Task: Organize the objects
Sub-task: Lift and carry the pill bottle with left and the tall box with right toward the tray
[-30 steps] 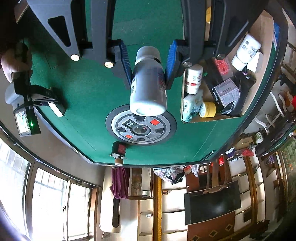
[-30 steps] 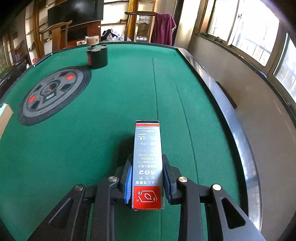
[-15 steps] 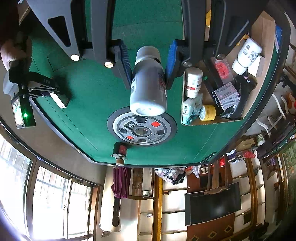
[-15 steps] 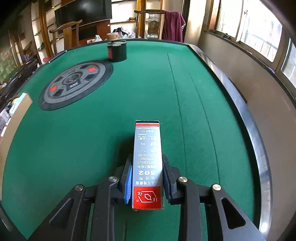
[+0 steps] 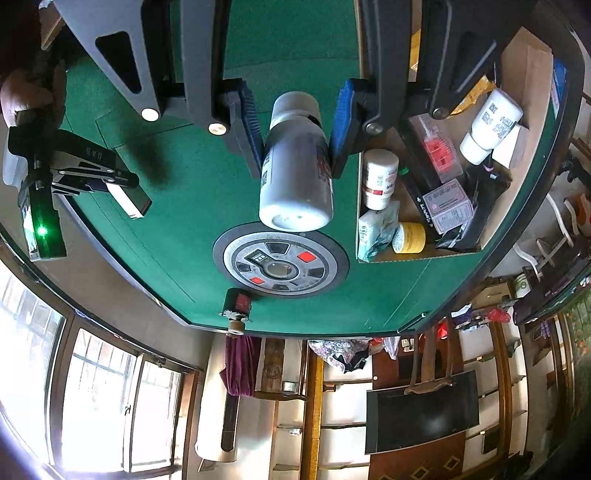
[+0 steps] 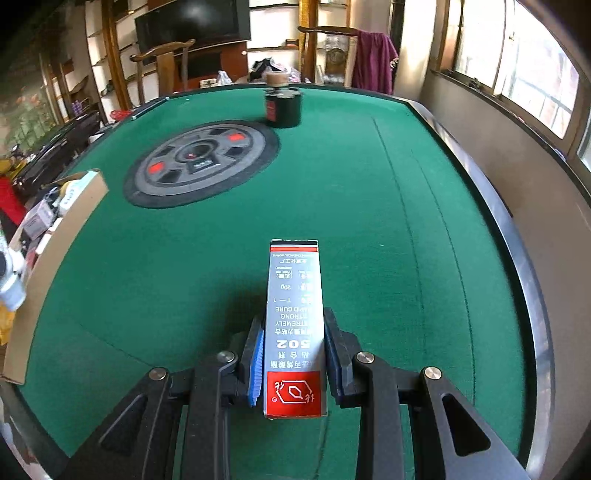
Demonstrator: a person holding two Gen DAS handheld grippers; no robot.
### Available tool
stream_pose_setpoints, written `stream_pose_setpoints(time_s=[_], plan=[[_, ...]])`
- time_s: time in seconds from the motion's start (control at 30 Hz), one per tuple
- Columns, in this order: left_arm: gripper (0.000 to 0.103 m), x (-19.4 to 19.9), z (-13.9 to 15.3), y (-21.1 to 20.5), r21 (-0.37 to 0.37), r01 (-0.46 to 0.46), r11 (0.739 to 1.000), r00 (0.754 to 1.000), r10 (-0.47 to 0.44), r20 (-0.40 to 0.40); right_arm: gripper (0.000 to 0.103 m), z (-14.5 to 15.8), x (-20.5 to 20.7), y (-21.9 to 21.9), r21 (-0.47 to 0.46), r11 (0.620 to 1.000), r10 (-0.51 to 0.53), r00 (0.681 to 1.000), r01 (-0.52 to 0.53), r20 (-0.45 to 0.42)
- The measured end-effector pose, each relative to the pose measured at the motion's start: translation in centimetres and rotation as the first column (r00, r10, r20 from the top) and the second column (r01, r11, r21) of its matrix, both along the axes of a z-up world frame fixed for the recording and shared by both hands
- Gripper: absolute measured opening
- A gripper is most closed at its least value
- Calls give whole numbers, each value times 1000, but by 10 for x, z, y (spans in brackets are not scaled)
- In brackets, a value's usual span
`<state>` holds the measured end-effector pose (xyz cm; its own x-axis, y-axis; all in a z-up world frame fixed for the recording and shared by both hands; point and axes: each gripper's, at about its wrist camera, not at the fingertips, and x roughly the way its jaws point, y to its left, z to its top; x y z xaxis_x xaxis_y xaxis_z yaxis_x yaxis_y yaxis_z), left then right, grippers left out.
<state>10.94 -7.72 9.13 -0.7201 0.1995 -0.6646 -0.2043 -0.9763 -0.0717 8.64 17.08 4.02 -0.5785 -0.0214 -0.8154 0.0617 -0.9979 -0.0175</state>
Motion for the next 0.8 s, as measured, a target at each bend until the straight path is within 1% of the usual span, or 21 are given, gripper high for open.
stream_pose_setpoints(time_s=[0.27, 0.5, 0.63, 0.8], plan=[[34, 8, 0, -14, 17, -13, 1000, 1000, 13, -4, 30, 11, 6, -32, 7, 998, 62, 998, -62, -16], [34, 16, 0, -36, 35, -42, 999, 999, 42, -13, 30, 21, 12, -67, 8, 992, 129, 991, -129, -31], [34, 20, 0, -50, 45, -64, 997, 998, 65, -16, 30, 29, 13, -93, 4, 984, 176, 983, -176, -41], [34, 23, -2, -69, 61, -93, 994, 995, 94, -14, 30, 36, 14, -131, 20, 969, 248, 967, -247, -52]])
